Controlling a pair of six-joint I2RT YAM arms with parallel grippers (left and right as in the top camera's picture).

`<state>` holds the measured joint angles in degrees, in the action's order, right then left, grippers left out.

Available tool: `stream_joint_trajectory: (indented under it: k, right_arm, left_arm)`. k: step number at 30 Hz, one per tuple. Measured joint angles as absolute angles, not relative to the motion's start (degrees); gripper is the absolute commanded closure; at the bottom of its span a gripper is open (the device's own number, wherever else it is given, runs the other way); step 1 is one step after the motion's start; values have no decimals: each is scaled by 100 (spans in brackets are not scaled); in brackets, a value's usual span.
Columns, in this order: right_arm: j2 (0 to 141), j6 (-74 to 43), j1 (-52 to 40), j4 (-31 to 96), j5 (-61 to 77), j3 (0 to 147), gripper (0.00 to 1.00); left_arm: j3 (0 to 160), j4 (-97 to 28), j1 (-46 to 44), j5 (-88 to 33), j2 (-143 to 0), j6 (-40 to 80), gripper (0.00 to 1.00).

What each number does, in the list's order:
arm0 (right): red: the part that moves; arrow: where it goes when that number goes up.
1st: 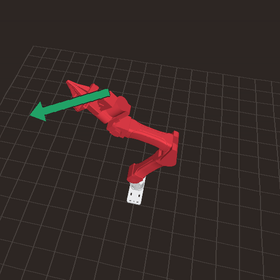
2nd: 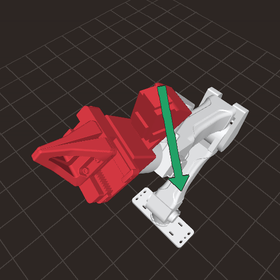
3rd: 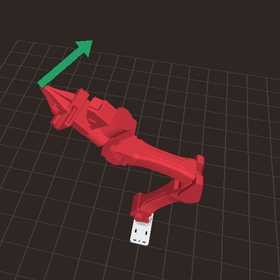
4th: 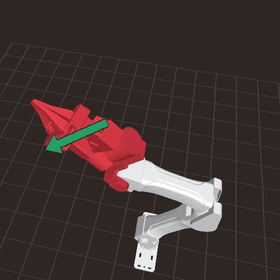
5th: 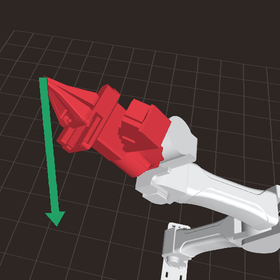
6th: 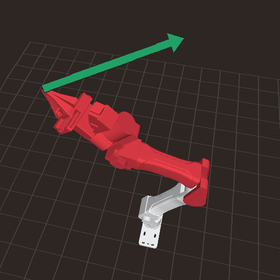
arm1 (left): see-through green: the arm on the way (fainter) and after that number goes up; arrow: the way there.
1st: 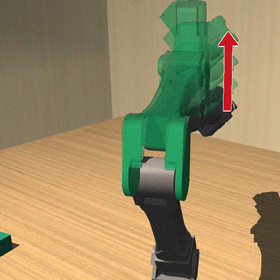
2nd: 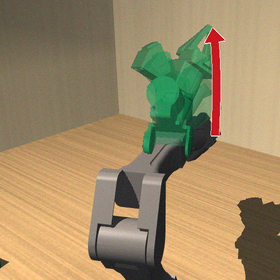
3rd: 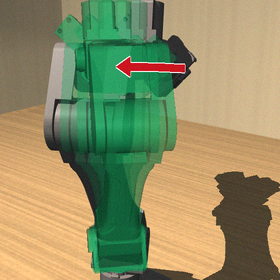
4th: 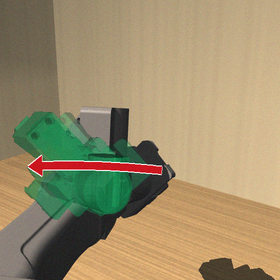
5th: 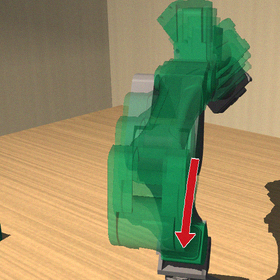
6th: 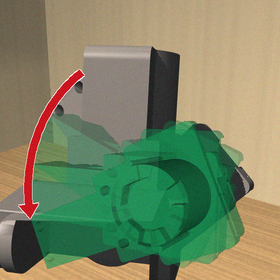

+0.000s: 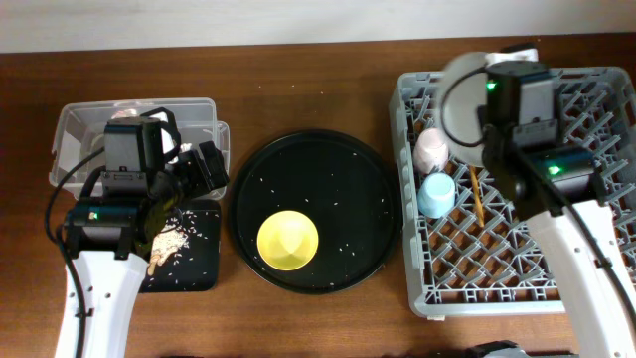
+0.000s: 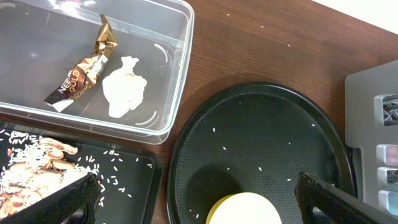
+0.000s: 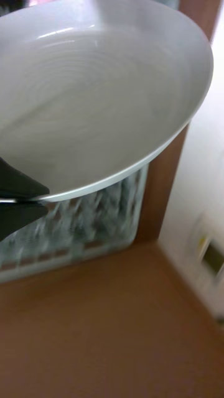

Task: Sort waste into correct bins and load items into the dishwasher rack
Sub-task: 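Lift the white plate and stand it upright in the rack, then reach the right gripper to the yellow bowl and grasp its rim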

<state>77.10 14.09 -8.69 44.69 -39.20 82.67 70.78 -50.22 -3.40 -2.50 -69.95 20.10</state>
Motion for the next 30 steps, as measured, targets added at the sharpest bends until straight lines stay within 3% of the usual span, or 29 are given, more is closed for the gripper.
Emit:
stream_joint_trajectory:
  k: [7,19,30]
  right_arm:
    - [8136,1951,-163,4480,-4438,8267,96]
    - [9439,2080,-165,4440,-4512,8272,96]
    - [9627,2102,-491,3820,-4195,8272,96]
  left_arm:
    - [7078,-5022,-340,-250,-6995,2010,1]
    - [7078,-5022,-340,-250,-6995,2010,0]
    - [7078,-5022,-340,-250,-6995,2010,0]
